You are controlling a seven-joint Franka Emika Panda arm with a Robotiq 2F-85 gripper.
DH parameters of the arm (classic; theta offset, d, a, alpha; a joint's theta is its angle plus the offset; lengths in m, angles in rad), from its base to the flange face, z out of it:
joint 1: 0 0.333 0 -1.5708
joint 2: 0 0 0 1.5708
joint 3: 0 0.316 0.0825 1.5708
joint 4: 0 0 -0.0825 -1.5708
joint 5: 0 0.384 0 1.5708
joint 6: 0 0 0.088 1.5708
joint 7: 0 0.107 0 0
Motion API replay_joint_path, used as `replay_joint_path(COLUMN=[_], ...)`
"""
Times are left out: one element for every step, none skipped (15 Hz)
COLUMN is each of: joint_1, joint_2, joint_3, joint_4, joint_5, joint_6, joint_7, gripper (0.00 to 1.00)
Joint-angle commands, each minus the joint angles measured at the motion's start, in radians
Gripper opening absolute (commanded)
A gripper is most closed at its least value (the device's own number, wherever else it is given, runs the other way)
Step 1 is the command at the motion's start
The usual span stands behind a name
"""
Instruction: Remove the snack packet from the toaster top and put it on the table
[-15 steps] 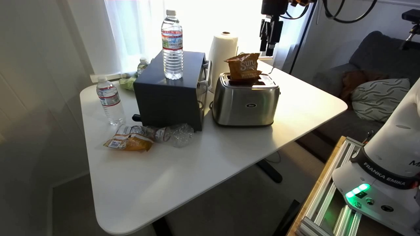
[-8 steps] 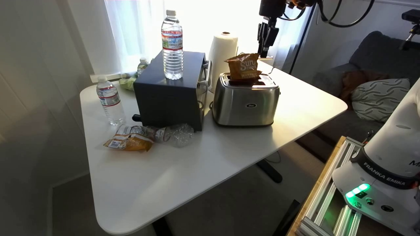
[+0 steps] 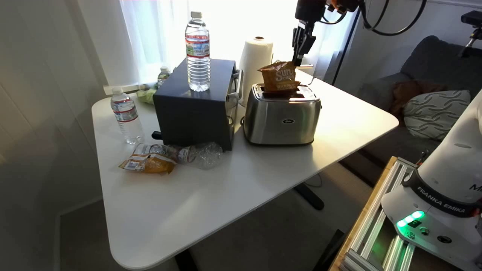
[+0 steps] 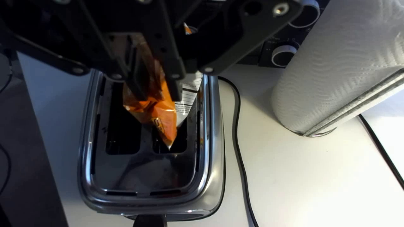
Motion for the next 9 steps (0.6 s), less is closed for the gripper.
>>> replay_joint_path(joint_1=[-0.001,0.0,0.0,0.002,0.004,0.007,0.01,0.012,0.018], joint_2=[-0.03,-0.033,-0.038,-0.047,-0.056,-0.079,-0.103,-0.127,-0.159], joint_3=[0.008,0.008,0.009,0.011,0.012,0.015,0.02,0.027,0.036], joint_4=[-0.032,-0.032,-0.033,-0.035,-0.036,-0.041,-0.045,-0.048,-0.05], joint_5=[0.008,0.011,0.01,0.013,0.017,0.019,0.016,0.006,-0.002], joint_6=[0.025,0.022,0.021,0.015,0.011,0.008,0.006,0.007,-0.002], joint_7=[-0.036,-0.043,-0.048,-0.055,-0.063,-0.07,-0.074,-0.073,-0.073], gripper=[0.02,0.0,0.0,0.0,0.02,0.03,0.02,0.03,0.03])
